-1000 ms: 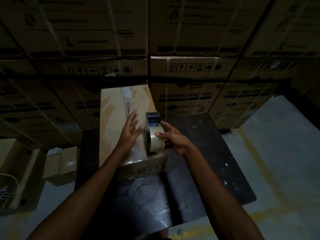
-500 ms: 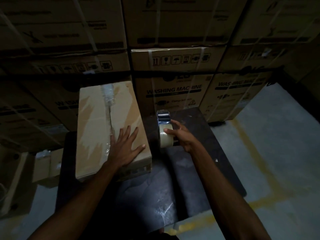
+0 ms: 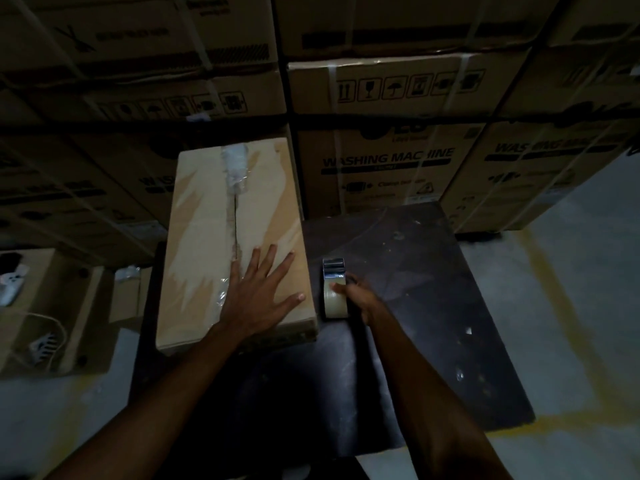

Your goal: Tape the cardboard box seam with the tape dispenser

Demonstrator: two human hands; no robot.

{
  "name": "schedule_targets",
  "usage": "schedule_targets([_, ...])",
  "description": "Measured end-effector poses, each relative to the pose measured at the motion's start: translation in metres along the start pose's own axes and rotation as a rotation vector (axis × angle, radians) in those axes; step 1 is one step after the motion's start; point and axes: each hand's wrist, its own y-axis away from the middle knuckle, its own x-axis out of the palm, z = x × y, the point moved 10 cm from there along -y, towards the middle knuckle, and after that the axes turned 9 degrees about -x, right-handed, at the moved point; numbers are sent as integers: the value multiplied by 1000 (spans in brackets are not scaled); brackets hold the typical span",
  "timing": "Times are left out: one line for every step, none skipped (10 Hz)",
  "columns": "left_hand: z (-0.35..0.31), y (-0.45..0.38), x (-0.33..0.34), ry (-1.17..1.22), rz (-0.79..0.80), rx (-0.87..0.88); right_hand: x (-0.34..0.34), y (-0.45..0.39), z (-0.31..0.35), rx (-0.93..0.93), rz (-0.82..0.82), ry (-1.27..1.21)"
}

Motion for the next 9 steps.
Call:
schedule_targets([-1, 1, -2, 0, -12, 12, -4, -19, -26, 38, -28, 4])
schedule_targets([-1, 1, -3, 12, -28, 16, -6, -26, -29, 27, -41, 15])
schedule_targets([-1, 1, -3, 13, -39, 7, -2, -25, -18, -22, -21, 40])
schedule_targets([-1, 0, -4, 8, -46, 4, -1, -27, -11, -87, -46, 78])
schedule_targets([0, 1, -2, 5, -50, 3, -11, -41, -22, -145, -142, 149])
schedule_targets([0, 2, -3, 24, -66, 2, -8, -37, -21, -158, -154, 187])
schedule_targets([2, 2, -6, 20, -72, -12, 2, 10, 28, -244, -163, 367])
schedule_targets([-8, 9, -24, 1, -167, 26, -2, 53, 93, -501, -316, 540])
schedule_targets([0, 7, -52, 60, -250, -6, 17, 89, 170, -791, -339, 520])
